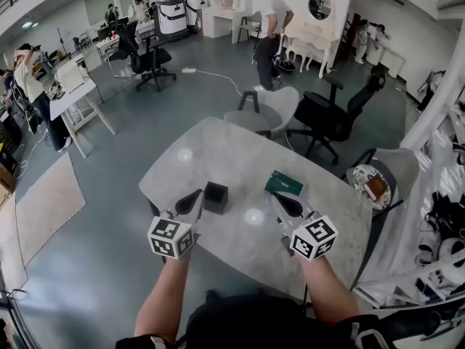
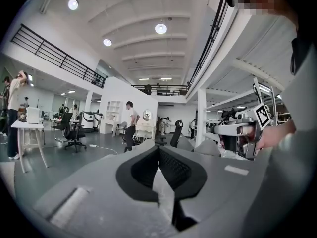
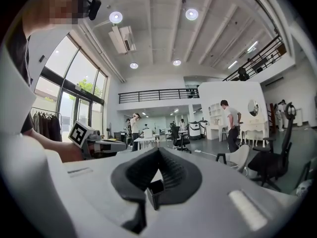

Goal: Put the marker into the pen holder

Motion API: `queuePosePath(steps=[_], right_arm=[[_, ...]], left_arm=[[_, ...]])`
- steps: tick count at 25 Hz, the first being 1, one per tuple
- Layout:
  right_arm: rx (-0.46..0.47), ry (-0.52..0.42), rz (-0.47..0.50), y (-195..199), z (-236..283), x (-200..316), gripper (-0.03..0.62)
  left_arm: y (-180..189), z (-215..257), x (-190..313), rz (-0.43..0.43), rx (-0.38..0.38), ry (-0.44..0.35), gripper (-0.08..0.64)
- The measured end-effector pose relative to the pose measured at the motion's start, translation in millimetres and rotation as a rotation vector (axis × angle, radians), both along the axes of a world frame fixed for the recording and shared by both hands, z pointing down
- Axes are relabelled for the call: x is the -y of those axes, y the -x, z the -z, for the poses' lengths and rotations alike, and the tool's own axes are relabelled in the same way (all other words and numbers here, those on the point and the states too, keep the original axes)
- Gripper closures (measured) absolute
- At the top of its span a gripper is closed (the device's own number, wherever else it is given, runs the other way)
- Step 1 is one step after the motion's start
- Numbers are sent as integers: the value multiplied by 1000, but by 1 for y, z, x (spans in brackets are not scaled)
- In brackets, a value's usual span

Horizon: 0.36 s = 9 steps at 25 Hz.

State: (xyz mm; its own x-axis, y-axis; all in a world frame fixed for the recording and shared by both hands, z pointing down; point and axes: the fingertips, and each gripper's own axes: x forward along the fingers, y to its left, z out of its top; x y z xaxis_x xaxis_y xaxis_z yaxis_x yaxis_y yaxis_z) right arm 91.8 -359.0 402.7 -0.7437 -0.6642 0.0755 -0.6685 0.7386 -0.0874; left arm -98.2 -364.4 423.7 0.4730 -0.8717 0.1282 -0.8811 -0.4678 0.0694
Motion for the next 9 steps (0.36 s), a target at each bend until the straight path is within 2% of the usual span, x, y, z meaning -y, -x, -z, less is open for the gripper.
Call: queuePosePath(steps=[9], right_arm=[[3, 16, 11, -1, -2, -10, 591]], left_arm=[[-8, 0, -11, -7, 21, 5, 549]])
